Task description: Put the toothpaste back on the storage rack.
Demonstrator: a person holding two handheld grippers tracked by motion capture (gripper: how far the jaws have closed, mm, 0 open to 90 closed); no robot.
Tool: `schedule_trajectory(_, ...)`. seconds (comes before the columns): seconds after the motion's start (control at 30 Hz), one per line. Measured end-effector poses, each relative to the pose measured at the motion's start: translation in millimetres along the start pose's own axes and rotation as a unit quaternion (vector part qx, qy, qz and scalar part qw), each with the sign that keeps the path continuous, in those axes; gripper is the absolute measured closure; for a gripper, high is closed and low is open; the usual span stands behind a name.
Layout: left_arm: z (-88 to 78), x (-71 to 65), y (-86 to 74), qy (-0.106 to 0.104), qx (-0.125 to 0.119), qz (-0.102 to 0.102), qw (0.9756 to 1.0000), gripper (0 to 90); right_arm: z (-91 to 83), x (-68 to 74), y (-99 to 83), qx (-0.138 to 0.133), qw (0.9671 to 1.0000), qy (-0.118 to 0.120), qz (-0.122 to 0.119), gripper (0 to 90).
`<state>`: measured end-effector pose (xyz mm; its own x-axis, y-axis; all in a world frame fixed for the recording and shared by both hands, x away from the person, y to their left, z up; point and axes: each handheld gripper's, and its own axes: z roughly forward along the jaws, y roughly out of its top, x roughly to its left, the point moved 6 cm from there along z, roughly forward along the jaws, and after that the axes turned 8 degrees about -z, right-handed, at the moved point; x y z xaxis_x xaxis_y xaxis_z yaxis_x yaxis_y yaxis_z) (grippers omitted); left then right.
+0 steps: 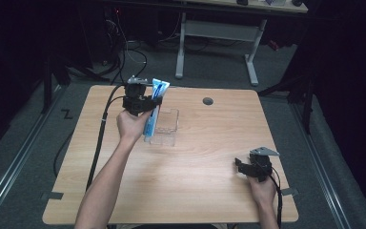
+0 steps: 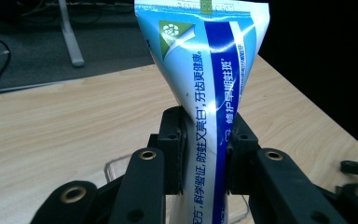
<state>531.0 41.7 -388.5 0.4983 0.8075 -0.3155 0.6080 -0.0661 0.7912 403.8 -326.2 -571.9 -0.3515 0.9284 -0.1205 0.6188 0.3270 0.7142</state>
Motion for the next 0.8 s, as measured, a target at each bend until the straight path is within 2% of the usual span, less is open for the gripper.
schedule_trajectory(0.1,5.9,-3.1,3.9,0.005,-0.005,0.009,0.9999,73.0,0.0,0.0,0.0,0.000,1.0000,0.000,0.000,31.2)
schedule_trajectory(0.2,11.2,-2.8,7.6,0.000,-0.011,0.000,0.9999,73.1,0.0,0.0,0.0,0.000,1.0000,0.000,0.000,31.2)
schedule_trajectory(0.5,22.3,2.9,15.5,0.003,-0.034,-0.015,0.9993,72.8,0.0,0.1,0.0,0.000,1.0000,0.000,0.000,31.2)
schedule_trajectory(0.8,29.5,5.6,18.7,0.009,-0.057,-0.013,0.9982,72.6,0.0,0.1,0.0,0.000,1.0000,0.000,-0.001,31.1)
